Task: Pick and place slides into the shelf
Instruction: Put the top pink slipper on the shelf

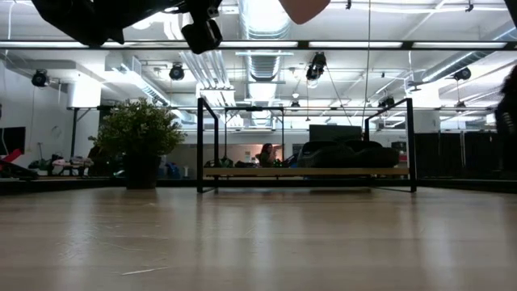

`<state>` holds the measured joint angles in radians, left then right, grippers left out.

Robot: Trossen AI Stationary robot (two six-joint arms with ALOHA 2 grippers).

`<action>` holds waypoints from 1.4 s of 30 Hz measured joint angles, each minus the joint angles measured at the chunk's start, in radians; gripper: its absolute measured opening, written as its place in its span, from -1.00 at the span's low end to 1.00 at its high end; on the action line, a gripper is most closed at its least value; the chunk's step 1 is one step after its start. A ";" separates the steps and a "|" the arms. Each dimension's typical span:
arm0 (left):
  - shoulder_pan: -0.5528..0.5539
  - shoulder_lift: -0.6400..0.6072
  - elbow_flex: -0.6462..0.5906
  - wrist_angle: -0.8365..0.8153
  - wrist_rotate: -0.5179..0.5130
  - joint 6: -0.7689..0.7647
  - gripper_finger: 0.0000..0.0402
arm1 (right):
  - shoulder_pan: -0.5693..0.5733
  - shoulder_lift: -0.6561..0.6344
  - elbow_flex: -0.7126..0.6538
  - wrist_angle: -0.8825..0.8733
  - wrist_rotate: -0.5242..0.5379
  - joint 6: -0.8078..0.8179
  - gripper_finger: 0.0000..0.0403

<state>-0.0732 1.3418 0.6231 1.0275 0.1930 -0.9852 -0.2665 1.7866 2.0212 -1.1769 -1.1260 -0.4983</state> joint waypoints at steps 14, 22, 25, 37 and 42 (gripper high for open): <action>0.017 -0.031 -0.048 0.009 -0.003 -0.001 0.14 | -0.004 0.002 0.000 0.005 0.011 -0.022 -0.96; 0.041 -0.087 -0.071 0.002 0.000 0.004 0.14 | -0.004 0.002 0.006 0.006 0.005 -0.026 -0.96; 0.050 -0.089 -0.073 0.004 0.007 0.004 0.14 | -0.004 0.002 0.014 0.006 0.006 -0.026 -0.96; 0.063 -0.088 -0.089 0.036 0.039 -0.073 0.14 | -0.004 0.002 0.026 0.006 0.005 -0.037 -0.96; 0.070 -0.087 -0.081 0.064 0.062 -0.119 0.14 | 0.001 0.002 0.026 0.007 0.001 -0.045 -0.96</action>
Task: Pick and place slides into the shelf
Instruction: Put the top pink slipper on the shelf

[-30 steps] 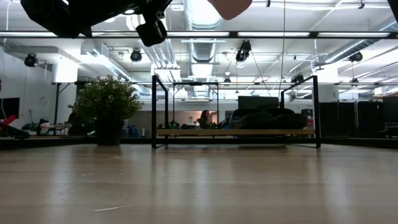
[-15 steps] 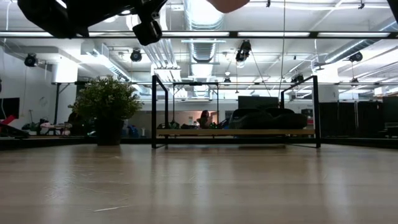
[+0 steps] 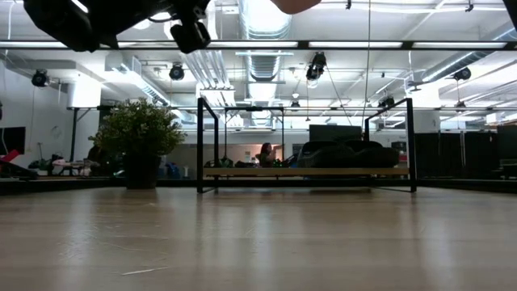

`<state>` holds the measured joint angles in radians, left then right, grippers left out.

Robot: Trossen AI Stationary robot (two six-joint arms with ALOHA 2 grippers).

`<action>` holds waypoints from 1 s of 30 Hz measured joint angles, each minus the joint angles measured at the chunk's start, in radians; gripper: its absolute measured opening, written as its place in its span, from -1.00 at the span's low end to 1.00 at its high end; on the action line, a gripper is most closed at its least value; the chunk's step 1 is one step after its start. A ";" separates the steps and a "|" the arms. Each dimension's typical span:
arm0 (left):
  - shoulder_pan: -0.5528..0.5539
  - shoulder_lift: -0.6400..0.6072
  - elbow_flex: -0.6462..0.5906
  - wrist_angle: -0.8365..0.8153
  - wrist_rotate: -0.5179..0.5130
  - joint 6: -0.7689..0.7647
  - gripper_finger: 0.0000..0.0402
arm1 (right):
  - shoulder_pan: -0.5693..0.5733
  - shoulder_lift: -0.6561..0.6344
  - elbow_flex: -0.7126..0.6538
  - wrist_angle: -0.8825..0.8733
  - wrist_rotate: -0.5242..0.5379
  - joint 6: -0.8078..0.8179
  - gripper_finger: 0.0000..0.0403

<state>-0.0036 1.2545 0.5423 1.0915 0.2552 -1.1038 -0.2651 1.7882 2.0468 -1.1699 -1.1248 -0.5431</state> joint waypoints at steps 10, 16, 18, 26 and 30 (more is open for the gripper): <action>0.004 0.001 0.022 -0.003 0.046 -0.043 0.14 | 0.001 0.000 -0.002 0.001 -0.002 -0.011 -0.96; 0.003 0.001 0.049 -0.081 0.058 -0.042 0.14 | 0.001 0.000 -0.002 0.002 0.001 -0.011 -0.96; 0.003 0.001 0.049 -0.093 0.058 -0.042 0.14 | 0.001 0.001 -0.003 0.002 0.002 -0.011 -0.96; 0.003 0.010 0.060 -0.090 0.062 -0.051 0.14 | 0.001 0.001 -0.003 0.014 0.002 -0.010 -0.96; 0.003 0.037 0.068 -0.099 0.069 -0.070 0.14 | 0.001 0.001 -0.003 0.033 0.002 -0.002 -0.96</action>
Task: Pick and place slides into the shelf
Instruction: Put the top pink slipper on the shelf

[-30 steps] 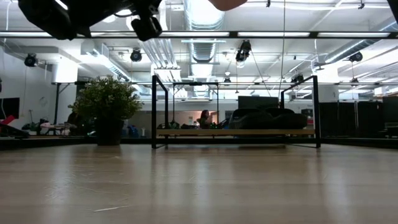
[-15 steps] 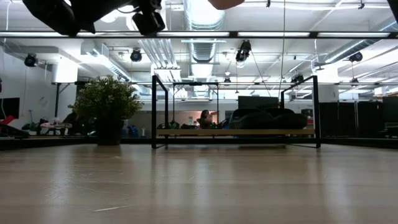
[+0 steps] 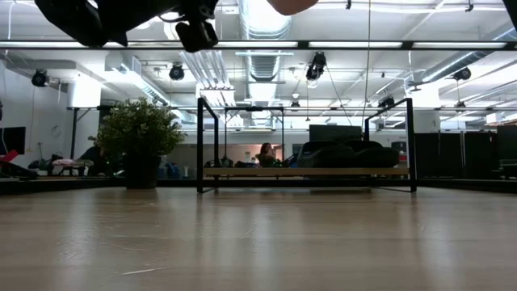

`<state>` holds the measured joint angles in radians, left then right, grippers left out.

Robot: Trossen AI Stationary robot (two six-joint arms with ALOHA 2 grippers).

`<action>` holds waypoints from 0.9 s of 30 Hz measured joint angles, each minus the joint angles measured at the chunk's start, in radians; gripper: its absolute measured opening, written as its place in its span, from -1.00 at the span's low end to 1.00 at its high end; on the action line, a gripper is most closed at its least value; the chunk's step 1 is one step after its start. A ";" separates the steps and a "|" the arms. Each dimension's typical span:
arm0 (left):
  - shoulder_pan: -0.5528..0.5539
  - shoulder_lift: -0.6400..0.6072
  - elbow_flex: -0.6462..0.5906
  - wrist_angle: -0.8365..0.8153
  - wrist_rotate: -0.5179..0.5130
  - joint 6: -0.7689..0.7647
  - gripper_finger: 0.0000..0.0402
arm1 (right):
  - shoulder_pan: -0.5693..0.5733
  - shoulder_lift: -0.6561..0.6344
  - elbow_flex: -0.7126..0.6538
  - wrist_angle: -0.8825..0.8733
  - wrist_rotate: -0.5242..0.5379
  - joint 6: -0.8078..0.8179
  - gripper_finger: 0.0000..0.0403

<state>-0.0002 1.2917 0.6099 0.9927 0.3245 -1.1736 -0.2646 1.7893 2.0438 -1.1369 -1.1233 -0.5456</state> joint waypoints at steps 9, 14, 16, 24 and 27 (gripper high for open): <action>0.000 0.030 0.040 0.002 0.016 0.008 0.14 | 0.000 0.000 -0.002 0.002 0.026 0.019 -0.96; 0.007 0.033 0.043 -0.001 0.026 0.003 0.01 | 0.000 0.000 -0.003 0.005 0.026 0.023 -0.96; 0.007 0.034 0.042 -0.013 0.026 0.003 -0.10 | 0.000 0.000 -0.003 0.007 0.026 0.023 -0.96; 0.011 0.062 0.050 -0.033 0.018 -0.007 -0.79 | 0.000 -0.001 -0.003 0.018 0.026 0.038 -0.96; 0.014 0.062 0.050 -0.033 0.011 -0.006 -0.82 | 0.000 -0.001 -0.003 0.019 0.025 0.041 -0.96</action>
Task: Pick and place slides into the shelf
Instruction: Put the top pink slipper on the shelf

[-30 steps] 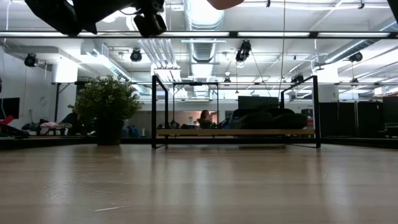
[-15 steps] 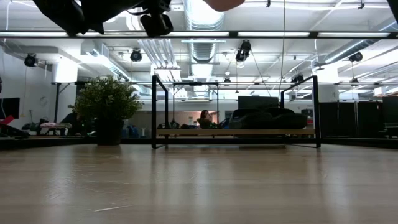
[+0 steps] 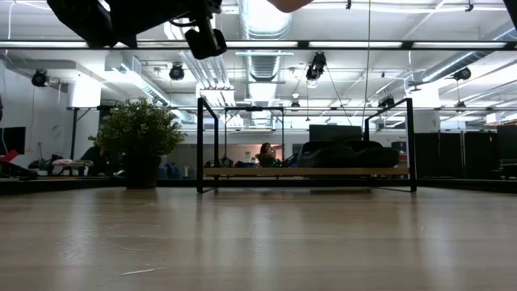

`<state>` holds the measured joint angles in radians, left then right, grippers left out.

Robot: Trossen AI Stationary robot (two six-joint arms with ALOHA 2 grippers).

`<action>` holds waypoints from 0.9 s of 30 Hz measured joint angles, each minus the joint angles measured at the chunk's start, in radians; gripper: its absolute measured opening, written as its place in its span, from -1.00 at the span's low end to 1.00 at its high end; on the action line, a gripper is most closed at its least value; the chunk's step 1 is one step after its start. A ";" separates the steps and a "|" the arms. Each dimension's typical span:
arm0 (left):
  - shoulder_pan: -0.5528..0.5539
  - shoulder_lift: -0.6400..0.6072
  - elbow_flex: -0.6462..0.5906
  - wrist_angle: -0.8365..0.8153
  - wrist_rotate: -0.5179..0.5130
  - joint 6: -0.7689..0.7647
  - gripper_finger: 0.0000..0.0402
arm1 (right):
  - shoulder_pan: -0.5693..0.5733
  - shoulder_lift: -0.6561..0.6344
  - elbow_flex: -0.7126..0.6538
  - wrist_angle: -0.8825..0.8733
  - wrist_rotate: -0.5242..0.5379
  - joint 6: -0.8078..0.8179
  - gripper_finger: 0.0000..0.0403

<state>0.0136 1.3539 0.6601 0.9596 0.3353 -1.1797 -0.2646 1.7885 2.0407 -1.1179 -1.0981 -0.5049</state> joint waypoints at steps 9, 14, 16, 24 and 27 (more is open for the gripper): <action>0.003 -0.003 0.000 0.000 0.000 0.005 -0.82 | -0.004 0.000 0.000 0.015 0.000 0.050 -0.94; 0.011 -0.003 0.000 0.000 0.001 0.007 -0.82 | -0.005 0.000 0.000 0.038 0.015 0.113 -0.82; 0.012 -0.003 0.000 0.000 0.001 0.008 -0.82 | -0.005 -0.002 0.001 0.043 0.051 0.135 -0.75; 0.014 -0.004 0.000 -0.002 -0.004 0.008 -0.83 | -0.009 -0.006 0.004 0.037 0.149 0.176 -0.33; 0.014 -0.004 0.000 0.000 -0.009 0.012 -0.83 | -0.015 -0.008 0.026 0.028 0.194 0.176 -0.20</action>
<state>0.0277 1.3495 0.6598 0.9596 0.3263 -1.1677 -0.2793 1.7809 2.0671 -1.0895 -0.9040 -0.3292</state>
